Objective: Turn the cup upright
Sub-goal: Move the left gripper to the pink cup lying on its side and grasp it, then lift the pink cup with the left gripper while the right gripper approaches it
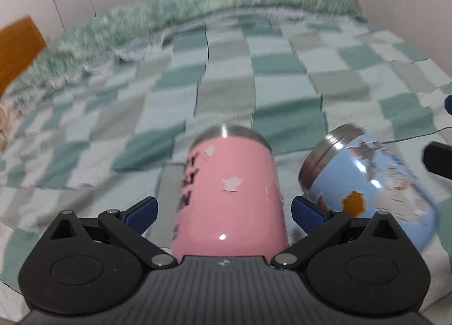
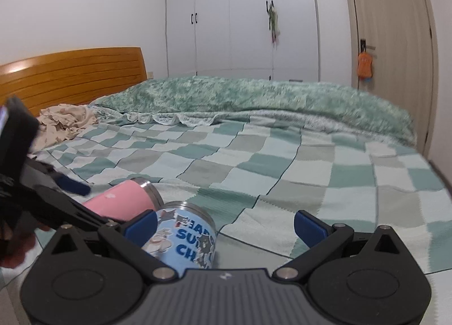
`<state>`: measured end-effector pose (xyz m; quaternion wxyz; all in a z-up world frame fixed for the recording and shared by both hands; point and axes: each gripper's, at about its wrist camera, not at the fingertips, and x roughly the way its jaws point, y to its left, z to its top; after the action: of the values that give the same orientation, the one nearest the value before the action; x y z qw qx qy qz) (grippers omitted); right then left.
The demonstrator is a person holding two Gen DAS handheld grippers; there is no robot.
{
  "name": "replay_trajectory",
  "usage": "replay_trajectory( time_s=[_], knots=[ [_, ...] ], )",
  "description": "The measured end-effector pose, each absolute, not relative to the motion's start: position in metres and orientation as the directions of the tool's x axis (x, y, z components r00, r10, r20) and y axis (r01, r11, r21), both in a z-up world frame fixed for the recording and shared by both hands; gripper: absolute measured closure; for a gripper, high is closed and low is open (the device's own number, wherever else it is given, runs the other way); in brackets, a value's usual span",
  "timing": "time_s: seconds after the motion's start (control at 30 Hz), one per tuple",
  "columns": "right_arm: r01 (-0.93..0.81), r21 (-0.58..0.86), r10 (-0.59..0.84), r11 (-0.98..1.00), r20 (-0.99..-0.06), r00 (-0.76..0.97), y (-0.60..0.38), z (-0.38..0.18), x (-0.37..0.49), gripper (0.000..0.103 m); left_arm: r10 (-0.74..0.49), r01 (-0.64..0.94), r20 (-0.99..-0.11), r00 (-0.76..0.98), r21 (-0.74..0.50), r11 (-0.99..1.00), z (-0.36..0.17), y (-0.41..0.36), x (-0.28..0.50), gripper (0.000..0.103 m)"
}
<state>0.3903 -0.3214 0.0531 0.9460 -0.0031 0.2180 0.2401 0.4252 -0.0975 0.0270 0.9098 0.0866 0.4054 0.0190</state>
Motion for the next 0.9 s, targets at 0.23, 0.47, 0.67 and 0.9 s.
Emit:
replay_trajectory(
  time_s=[0.23,0.47,0.67,0.9],
  knots=[
    [-0.461,0.155,0.481,0.874,-0.422,0.768,-0.326,0.039,0.393,0.0,0.021,0.007,-0.799,0.6,0.032,0.999,0.021,-0.081,0.435,0.019],
    [-0.461,0.15,0.481,0.875,-0.391,0.785,-0.323,0.064,0.346,0.0,-0.003,0.01,-0.804,0.594,0.004,1.0,0.043,-0.078,0.392,0.019],
    [-0.445,0.141,0.464,0.884,-0.377,0.802,-0.32,0.087,0.272,0.0,-0.058,0.072,-0.784,0.618,-0.017,0.997,0.074,-0.085,0.318,0.019],
    [-0.389,0.096,0.39,0.916,-0.429,0.815,-0.313,0.081,0.182,0.0,-0.132,0.147,-0.781,0.61,-0.053,0.988,0.07,-0.101,0.238,0.019]
  ],
)
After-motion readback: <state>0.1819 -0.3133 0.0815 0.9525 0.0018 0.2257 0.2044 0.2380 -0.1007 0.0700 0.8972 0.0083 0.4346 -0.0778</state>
